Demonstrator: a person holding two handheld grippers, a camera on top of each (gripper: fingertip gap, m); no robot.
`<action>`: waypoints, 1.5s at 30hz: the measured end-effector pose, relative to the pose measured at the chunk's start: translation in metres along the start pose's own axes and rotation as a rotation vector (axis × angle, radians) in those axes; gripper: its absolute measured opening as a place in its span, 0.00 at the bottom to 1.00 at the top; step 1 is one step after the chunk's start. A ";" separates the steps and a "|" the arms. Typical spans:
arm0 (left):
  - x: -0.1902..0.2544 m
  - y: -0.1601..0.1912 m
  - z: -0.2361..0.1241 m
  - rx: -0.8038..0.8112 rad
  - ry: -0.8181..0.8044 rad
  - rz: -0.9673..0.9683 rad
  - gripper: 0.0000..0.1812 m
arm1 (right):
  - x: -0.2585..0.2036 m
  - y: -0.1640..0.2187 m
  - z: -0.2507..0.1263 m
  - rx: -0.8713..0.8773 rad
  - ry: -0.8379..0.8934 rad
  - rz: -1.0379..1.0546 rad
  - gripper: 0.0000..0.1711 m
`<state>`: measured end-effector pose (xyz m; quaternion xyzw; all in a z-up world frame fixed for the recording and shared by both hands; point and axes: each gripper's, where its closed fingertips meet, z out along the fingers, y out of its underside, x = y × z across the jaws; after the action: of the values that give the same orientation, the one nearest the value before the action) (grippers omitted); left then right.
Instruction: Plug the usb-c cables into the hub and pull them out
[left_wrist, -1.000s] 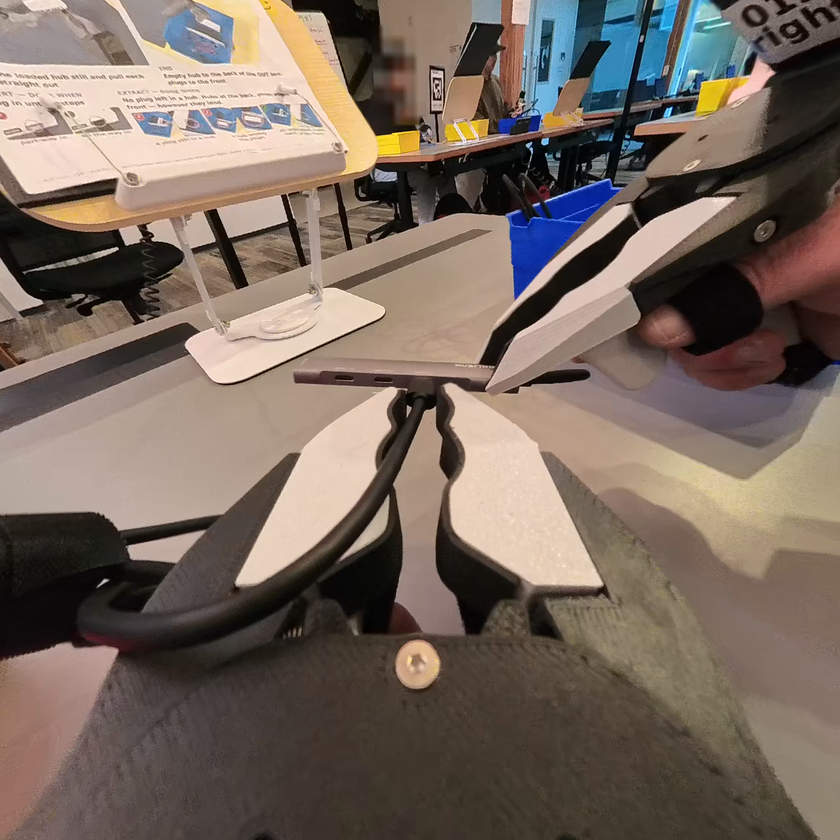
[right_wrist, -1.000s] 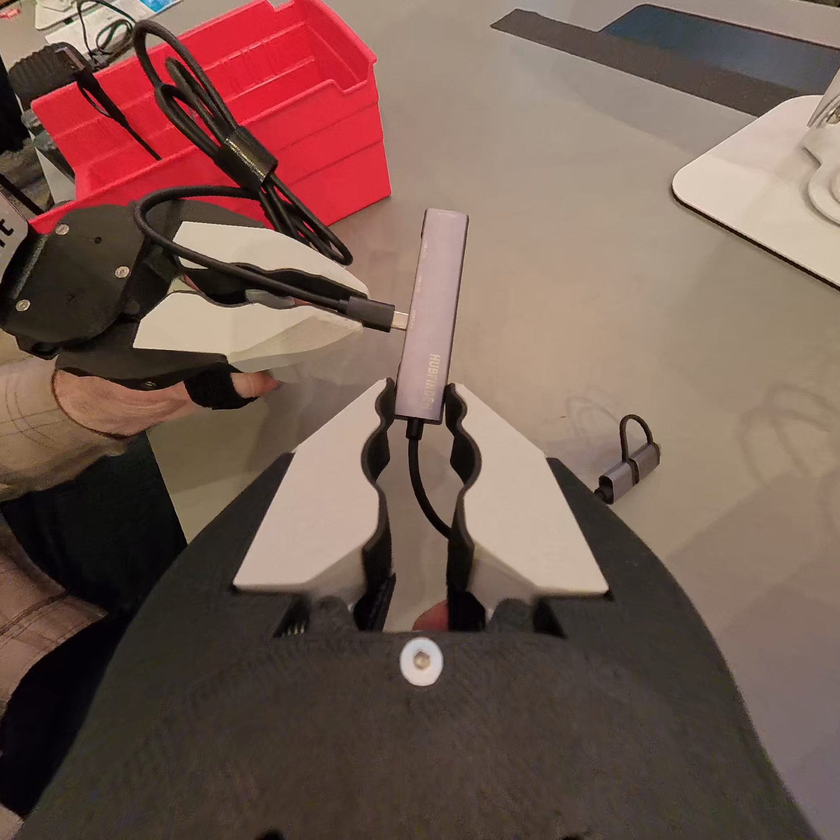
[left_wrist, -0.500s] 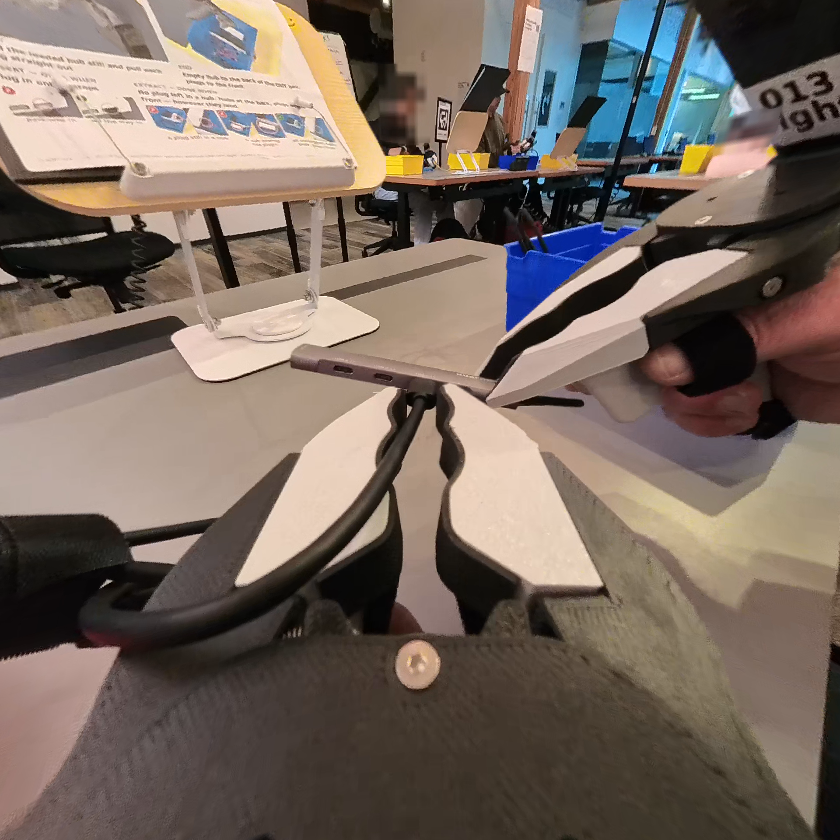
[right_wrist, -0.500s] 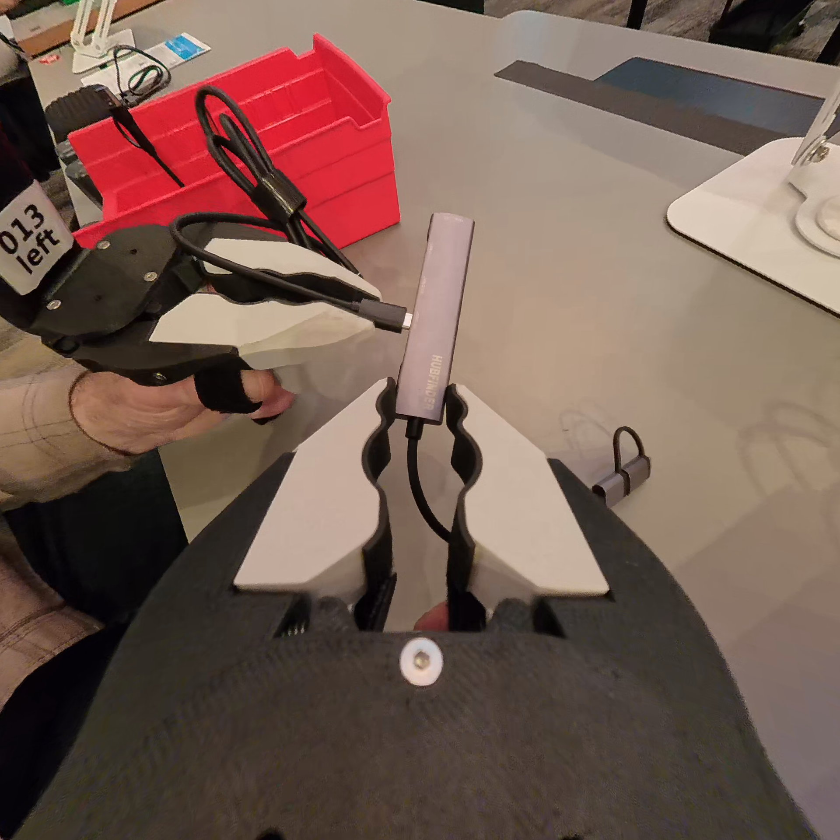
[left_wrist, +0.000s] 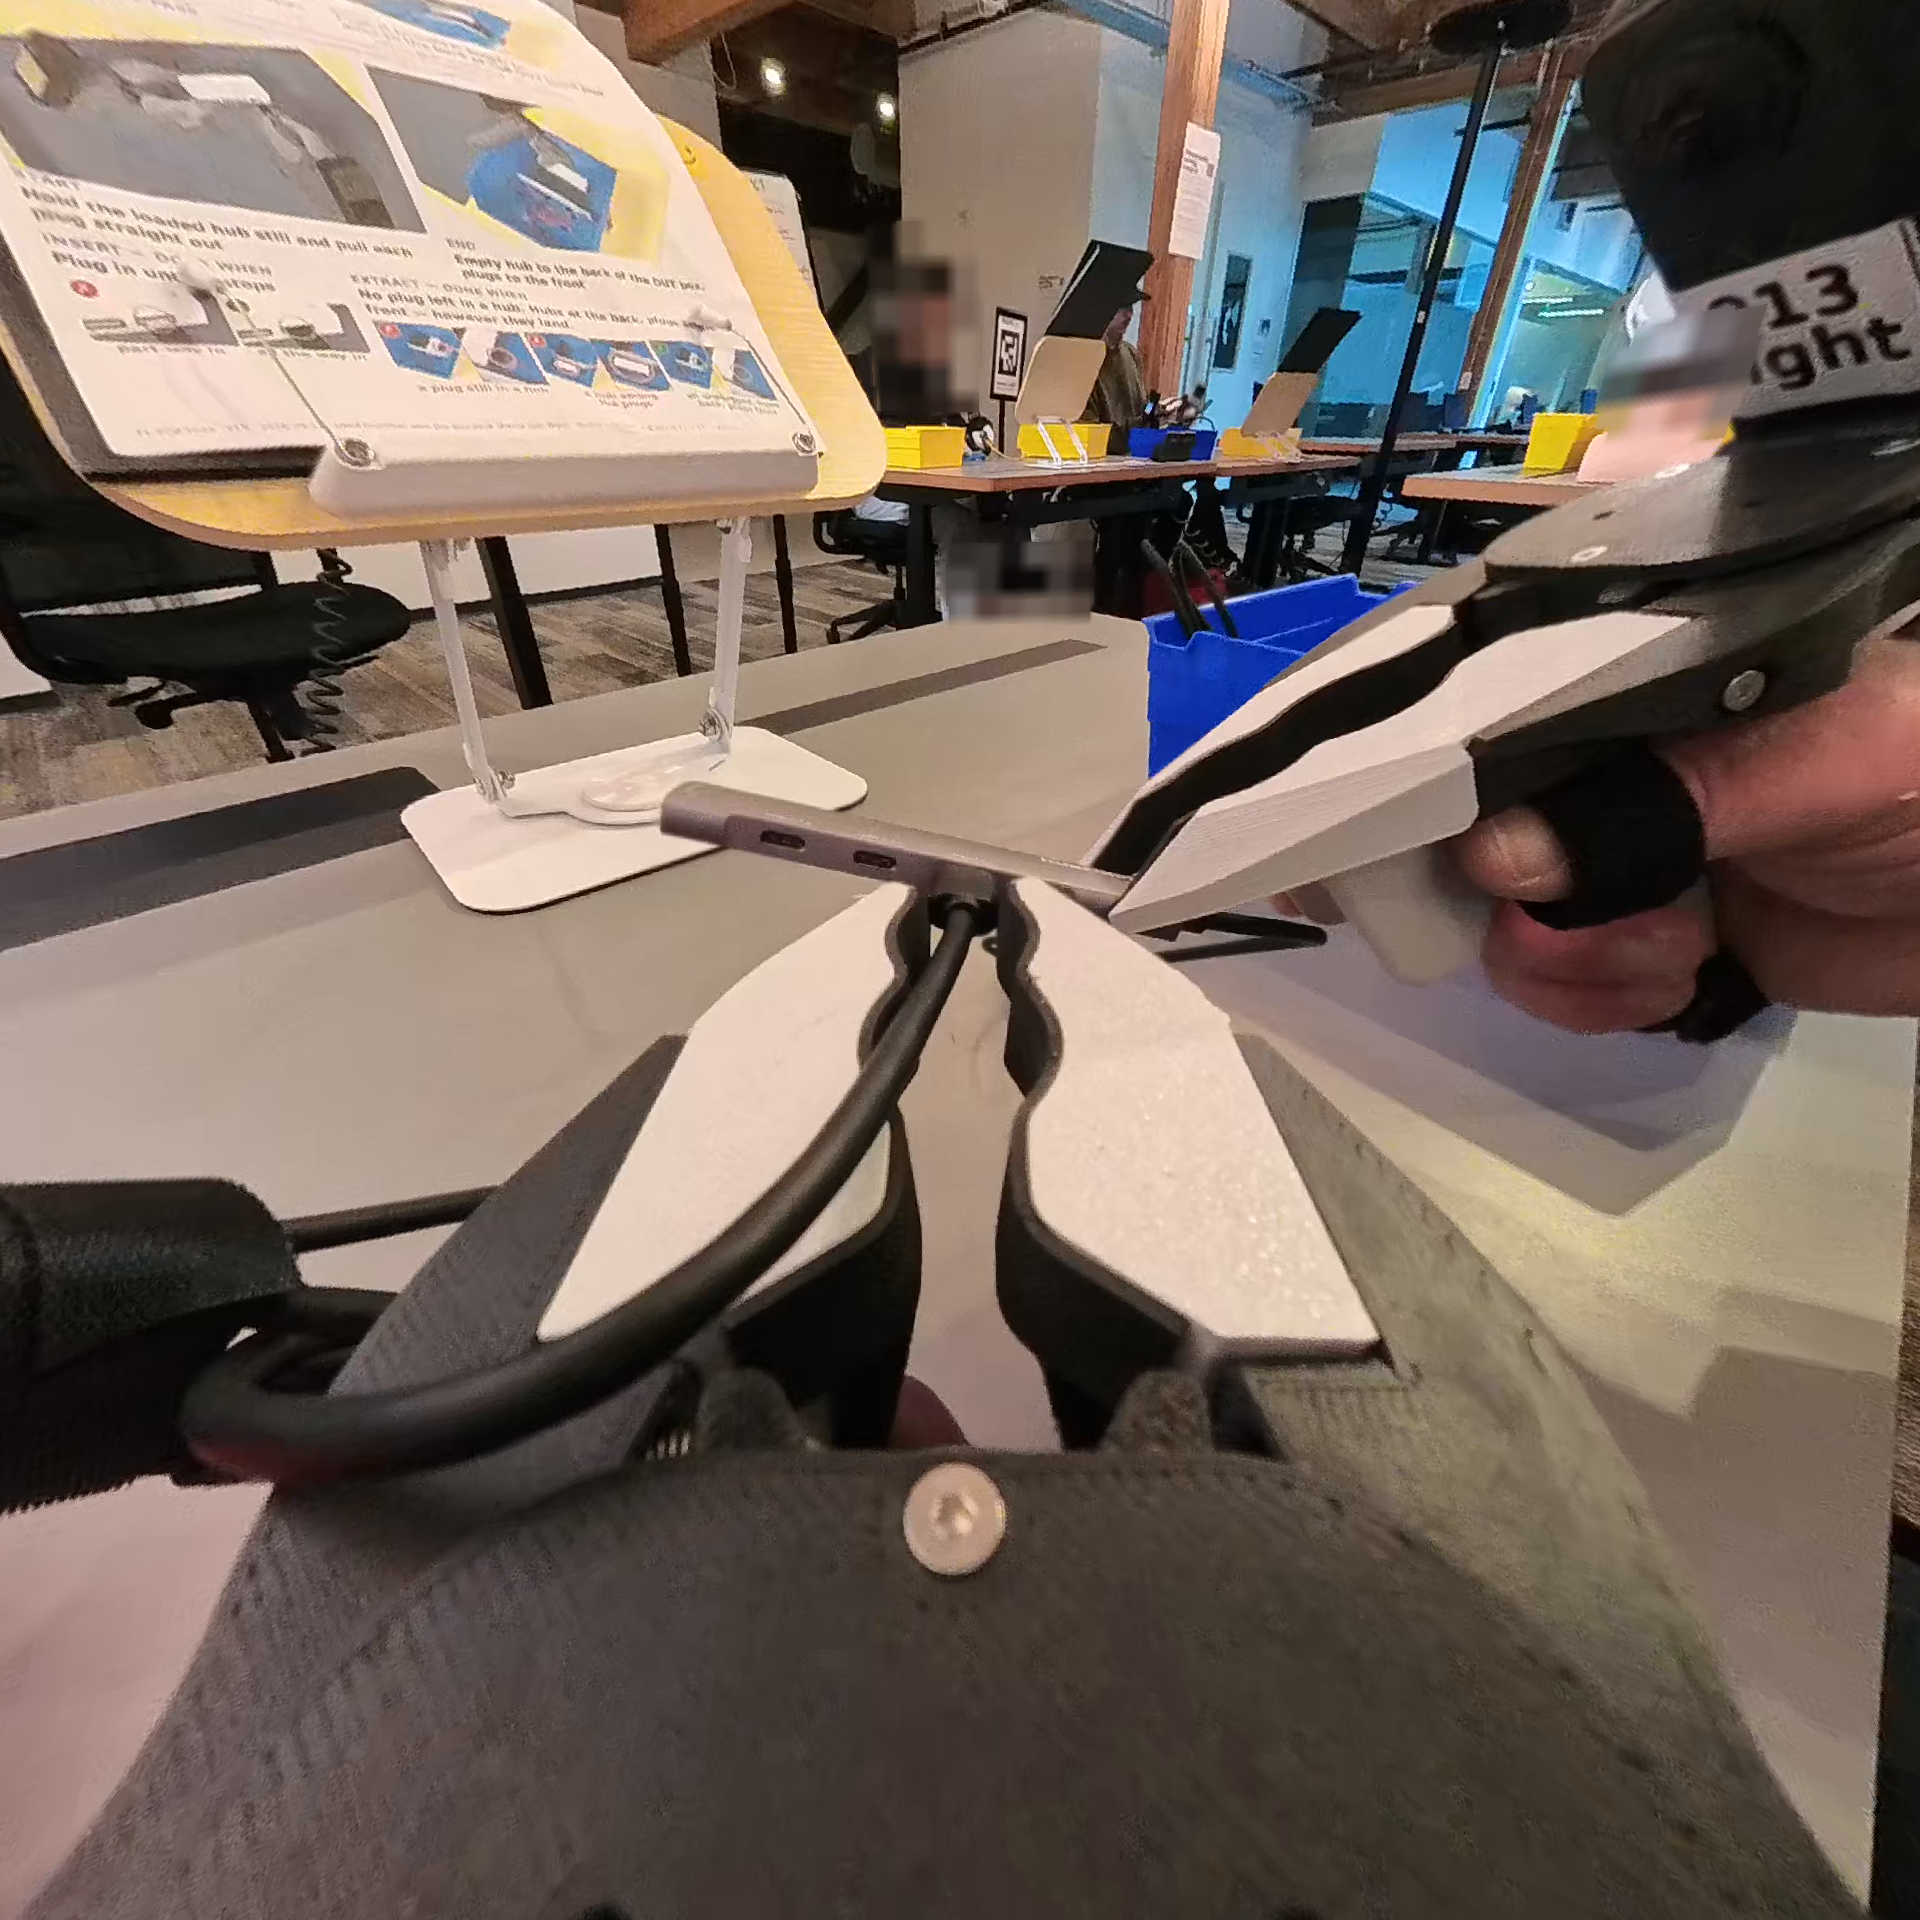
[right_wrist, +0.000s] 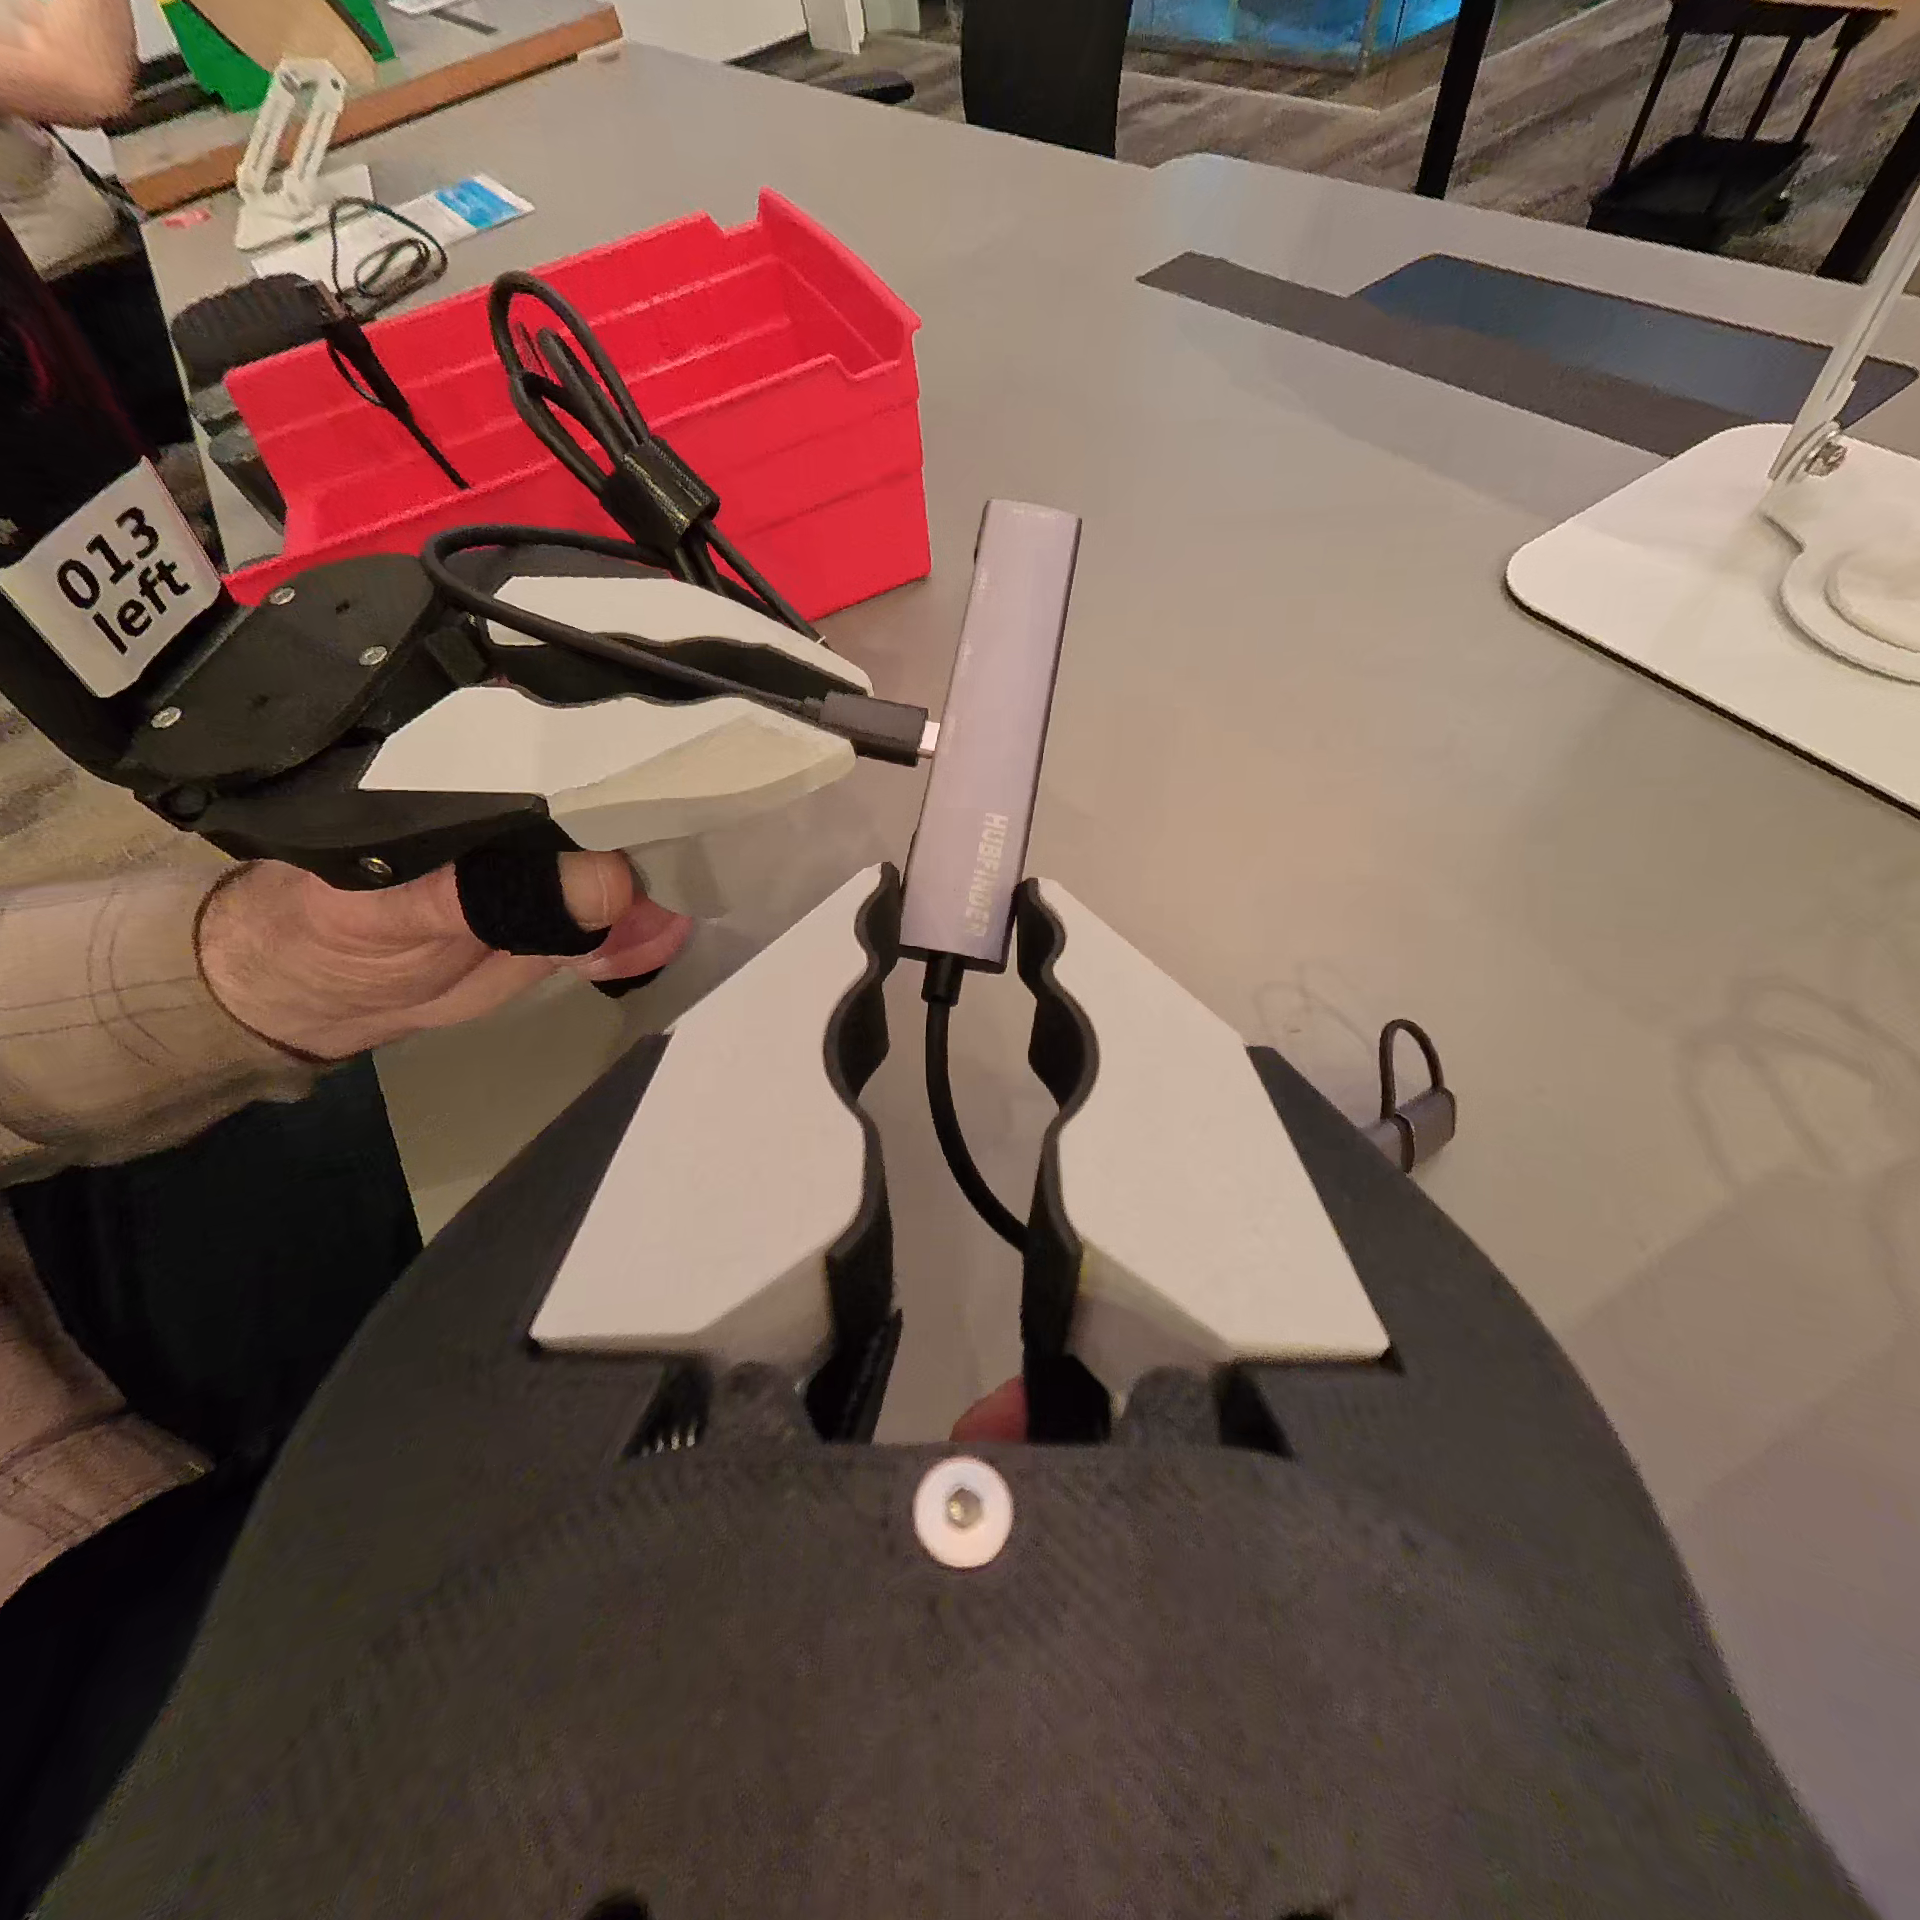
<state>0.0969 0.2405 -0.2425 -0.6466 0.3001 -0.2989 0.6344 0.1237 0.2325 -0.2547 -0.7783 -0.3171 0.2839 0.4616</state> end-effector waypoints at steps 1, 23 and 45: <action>0.000 -0.001 0.000 0.003 -0.002 0.005 0.07 | 0.000 -0.001 0.000 0.009 -0.002 -0.002 0.12; 0.003 -0.013 -0.002 0.032 -0.018 0.060 0.06 | -0.004 -0.007 -0.004 0.094 -0.034 0.017 0.12; 0.007 -0.016 -0.007 0.013 0.053 0.205 0.07 | -0.013 -0.010 -0.008 0.023 -0.062 -0.119 0.11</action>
<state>0.0955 0.2309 -0.2259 -0.6001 0.3793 -0.2511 0.6580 0.1191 0.2220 -0.2409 -0.7436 -0.3736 0.2836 0.4765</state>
